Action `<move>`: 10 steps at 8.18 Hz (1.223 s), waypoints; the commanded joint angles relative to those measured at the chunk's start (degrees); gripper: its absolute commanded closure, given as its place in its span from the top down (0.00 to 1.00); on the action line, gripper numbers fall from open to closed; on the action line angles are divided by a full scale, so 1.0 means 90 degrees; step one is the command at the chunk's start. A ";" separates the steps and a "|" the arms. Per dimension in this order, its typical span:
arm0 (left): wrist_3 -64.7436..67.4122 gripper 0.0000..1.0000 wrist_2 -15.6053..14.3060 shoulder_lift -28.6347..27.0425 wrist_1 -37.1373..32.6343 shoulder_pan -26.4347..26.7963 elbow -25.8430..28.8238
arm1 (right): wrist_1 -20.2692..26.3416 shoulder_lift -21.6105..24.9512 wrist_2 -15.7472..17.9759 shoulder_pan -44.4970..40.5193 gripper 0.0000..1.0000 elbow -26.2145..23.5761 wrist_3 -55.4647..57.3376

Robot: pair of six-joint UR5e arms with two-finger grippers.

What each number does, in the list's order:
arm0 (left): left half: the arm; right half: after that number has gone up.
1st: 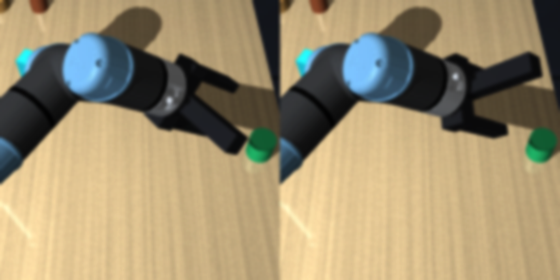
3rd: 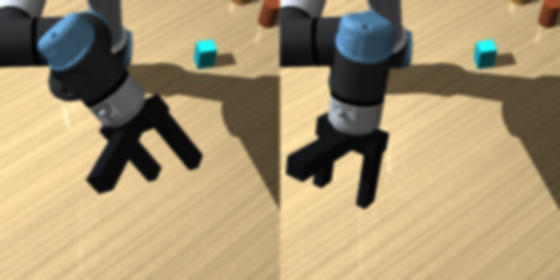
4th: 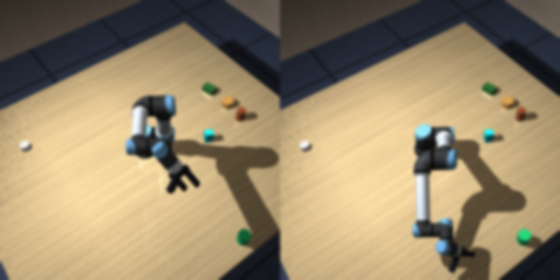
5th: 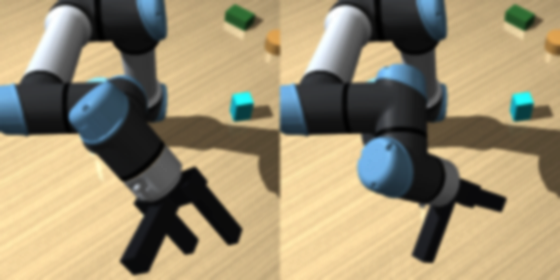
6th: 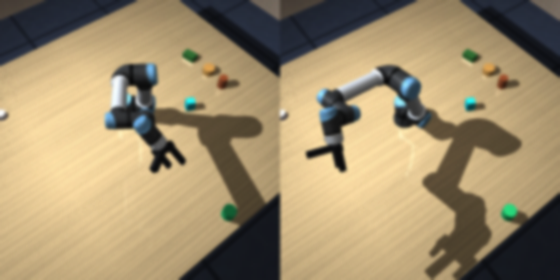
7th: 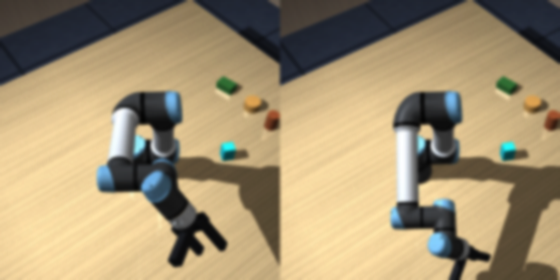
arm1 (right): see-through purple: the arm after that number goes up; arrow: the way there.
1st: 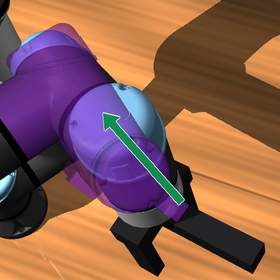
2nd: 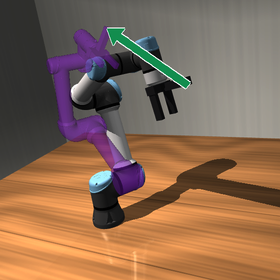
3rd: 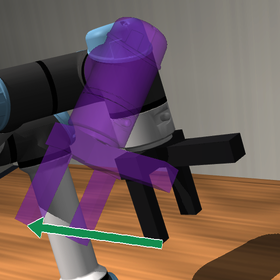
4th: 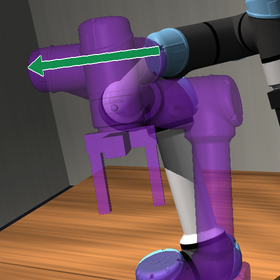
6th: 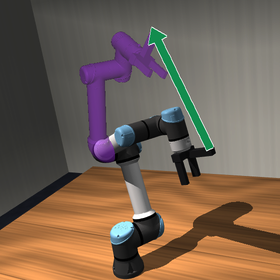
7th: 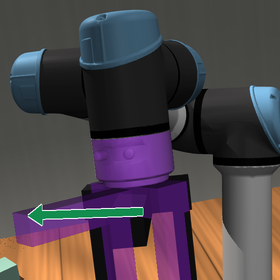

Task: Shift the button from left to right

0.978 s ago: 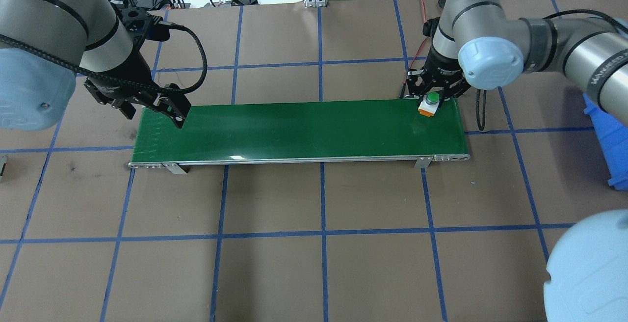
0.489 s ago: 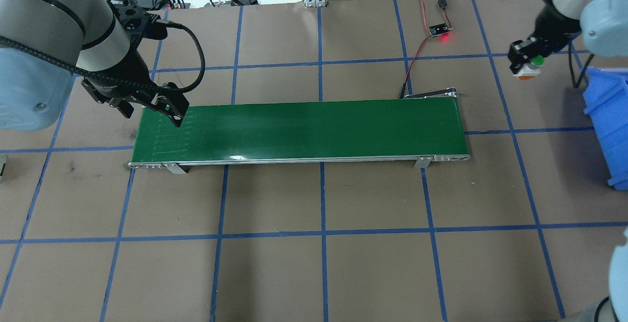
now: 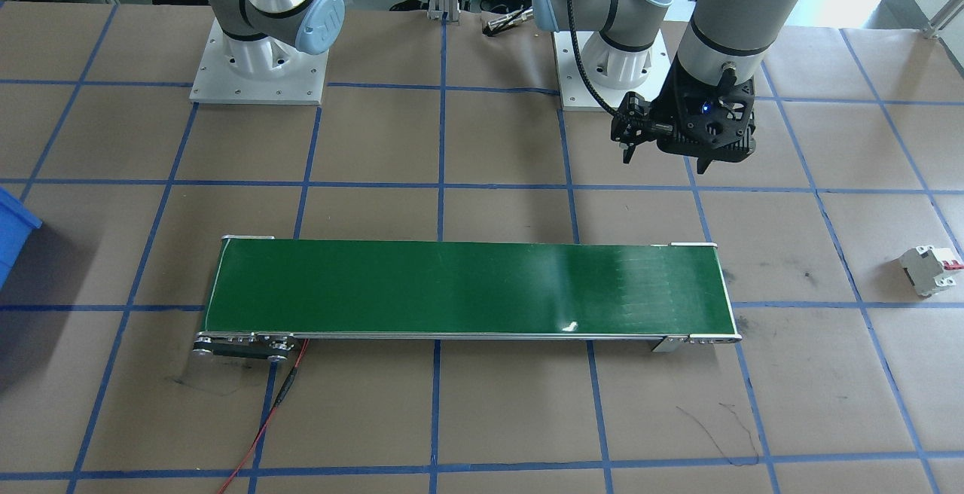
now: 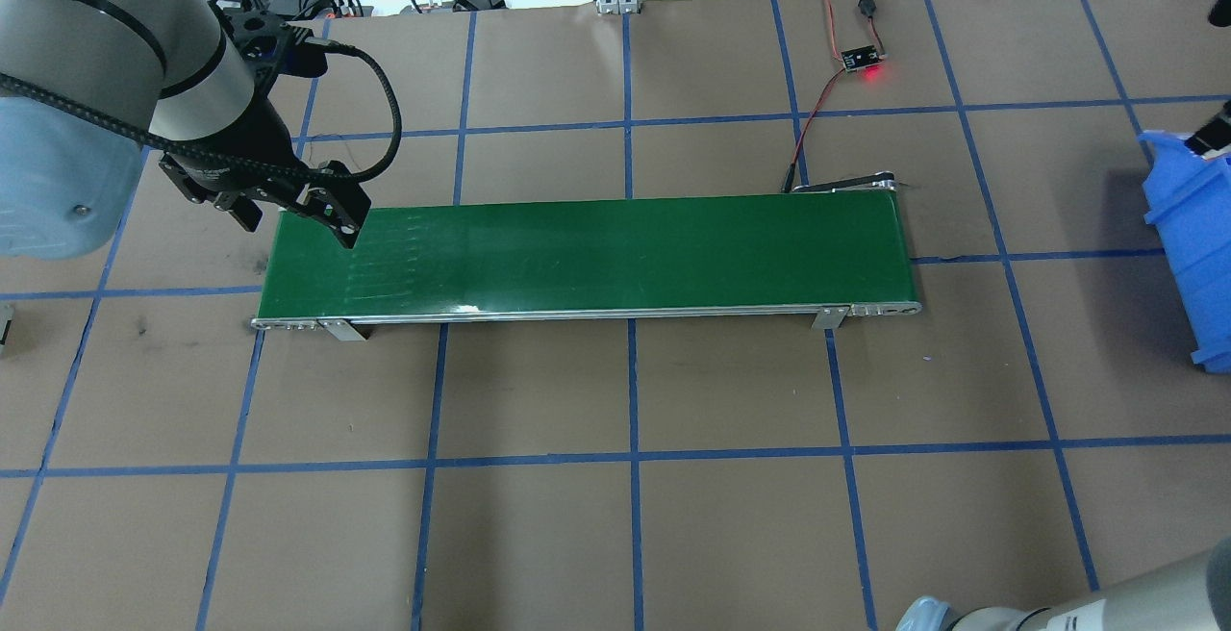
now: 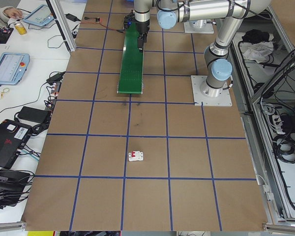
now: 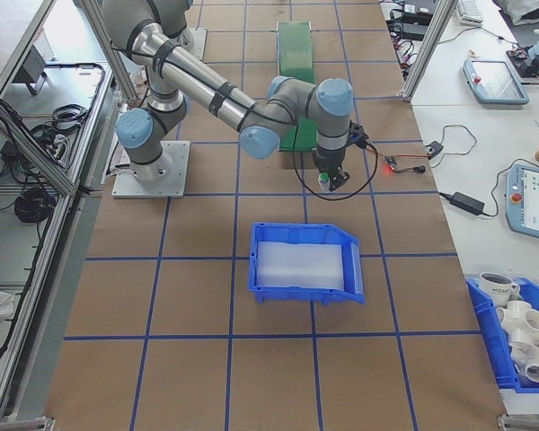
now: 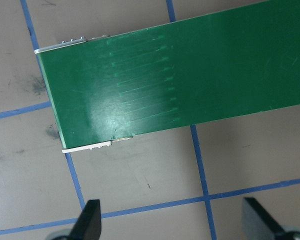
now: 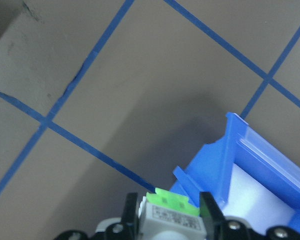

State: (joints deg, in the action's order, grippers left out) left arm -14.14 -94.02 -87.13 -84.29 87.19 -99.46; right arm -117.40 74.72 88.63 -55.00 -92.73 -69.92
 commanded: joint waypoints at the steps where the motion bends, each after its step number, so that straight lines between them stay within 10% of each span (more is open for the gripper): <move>1: -0.0050 1.00 -0.0032 0.0091 -0.0010 -0.0020 -0.0004 | -0.0469 -0.0293 -0.0238 0.1194 0.00 -0.0009 -0.2106; 4: -0.0041 1.00 -0.0022 0.0111 0.0000 -0.0020 -0.0024 | -0.0968 -0.1210 -0.0327 0.1560 0.04 -0.0058 -0.3303; 7: 0.0027 1.00 0.0007 0.0111 0.0000 -0.0020 -0.0024 | -0.1047 -0.1398 -0.0229 0.1560 0.36 -0.0244 -0.3315; 10: -0.0011 1.00 -0.0013 0.0111 0.0000 -0.0020 -0.0024 | -0.1038 -0.1331 -0.0219 0.1560 1.00 -0.0234 -0.3559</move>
State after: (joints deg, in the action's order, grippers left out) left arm -13.95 -94.04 -86.16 -84.28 87.01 -99.67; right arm -126.75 62.38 86.51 -40.96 -94.79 -101.20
